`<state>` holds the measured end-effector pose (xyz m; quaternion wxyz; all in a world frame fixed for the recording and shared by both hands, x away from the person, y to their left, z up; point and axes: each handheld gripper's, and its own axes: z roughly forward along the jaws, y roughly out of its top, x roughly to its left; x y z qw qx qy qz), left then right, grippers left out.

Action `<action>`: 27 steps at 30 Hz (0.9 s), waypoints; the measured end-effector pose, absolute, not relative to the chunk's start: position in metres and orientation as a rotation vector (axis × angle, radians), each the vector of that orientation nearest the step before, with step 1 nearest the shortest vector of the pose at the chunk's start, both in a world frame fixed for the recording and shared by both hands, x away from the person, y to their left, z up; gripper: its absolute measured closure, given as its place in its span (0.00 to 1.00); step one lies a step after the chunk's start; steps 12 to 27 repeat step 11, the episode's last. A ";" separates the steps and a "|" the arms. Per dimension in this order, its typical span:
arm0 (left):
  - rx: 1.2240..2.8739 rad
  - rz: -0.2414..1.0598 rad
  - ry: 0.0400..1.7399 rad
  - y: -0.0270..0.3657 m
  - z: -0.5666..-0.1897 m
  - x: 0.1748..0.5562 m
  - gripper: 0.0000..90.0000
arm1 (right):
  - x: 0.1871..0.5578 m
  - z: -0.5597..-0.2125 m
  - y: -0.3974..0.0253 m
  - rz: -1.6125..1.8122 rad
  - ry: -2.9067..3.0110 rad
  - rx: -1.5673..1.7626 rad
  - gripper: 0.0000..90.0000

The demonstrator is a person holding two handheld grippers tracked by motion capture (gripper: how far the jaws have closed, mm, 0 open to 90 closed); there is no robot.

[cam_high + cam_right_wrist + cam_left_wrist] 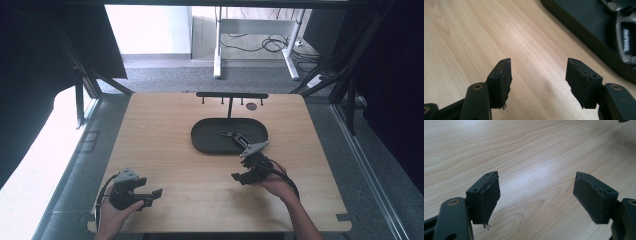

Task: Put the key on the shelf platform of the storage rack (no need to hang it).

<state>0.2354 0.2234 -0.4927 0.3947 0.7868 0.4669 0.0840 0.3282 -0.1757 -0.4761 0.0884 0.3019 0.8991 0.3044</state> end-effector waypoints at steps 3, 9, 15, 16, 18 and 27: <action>1.997 0.210 1.183 0.223 -0.493 0.235 0.24 | 0.322 -0.484 -0.178 0.927 2.678 0.900 0.42; 1.997 0.210 1.185 0.223 -0.493 0.235 0.24 | 0.319 -0.484 -0.181 0.928 2.658 0.912 0.42; 1.997 0.210 1.185 0.223 -0.493 0.236 0.24 | 0.318 -0.483 -0.183 0.934 2.640 0.921 0.42; 1.997 0.210 1.185 0.223 -0.493 0.236 0.24 | 0.318 -0.483 -0.183 0.934 2.640 0.921 0.42; 1.997 0.210 1.185 0.223 -0.493 0.236 0.24 | 0.318 -0.483 -0.183 0.934 2.640 0.921 0.42; 1.997 0.210 1.185 0.223 -0.493 0.236 0.24 | 0.318 -0.483 -0.183 0.934 2.640 0.921 0.42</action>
